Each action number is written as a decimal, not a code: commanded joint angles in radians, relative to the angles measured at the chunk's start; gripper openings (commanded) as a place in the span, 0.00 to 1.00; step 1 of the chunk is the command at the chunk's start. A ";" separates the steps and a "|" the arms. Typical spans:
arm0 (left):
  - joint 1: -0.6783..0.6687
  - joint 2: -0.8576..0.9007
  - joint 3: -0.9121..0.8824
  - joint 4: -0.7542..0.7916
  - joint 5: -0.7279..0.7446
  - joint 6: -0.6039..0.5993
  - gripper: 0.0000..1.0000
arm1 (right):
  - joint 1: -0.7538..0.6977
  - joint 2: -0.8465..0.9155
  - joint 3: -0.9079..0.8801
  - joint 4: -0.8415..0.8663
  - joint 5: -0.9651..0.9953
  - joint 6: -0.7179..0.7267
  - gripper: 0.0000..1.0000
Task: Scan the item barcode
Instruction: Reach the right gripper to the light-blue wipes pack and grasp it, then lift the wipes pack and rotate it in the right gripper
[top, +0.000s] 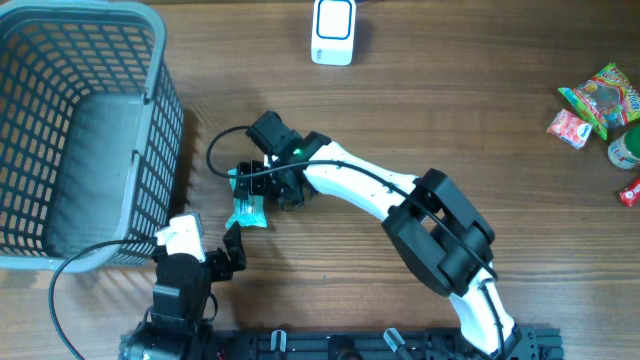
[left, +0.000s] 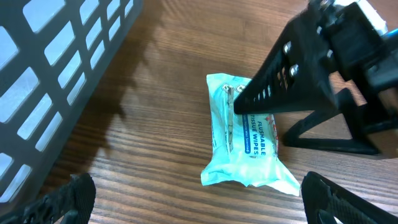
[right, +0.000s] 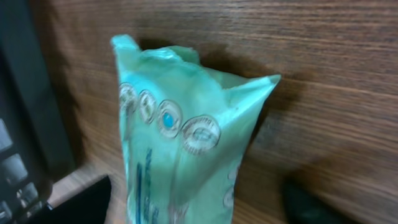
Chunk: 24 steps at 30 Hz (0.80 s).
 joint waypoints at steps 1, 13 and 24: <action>0.002 -0.003 -0.006 0.000 -0.012 0.006 1.00 | 0.021 0.094 -0.007 -0.006 0.044 0.053 0.43; 0.002 -0.003 -0.006 0.000 -0.012 0.006 1.00 | -0.134 -0.167 0.018 -0.542 -0.060 0.315 0.04; 0.002 -0.003 -0.006 0.000 -0.012 0.006 1.00 | -0.369 -0.261 0.016 -0.966 -0.202 1.115 0.04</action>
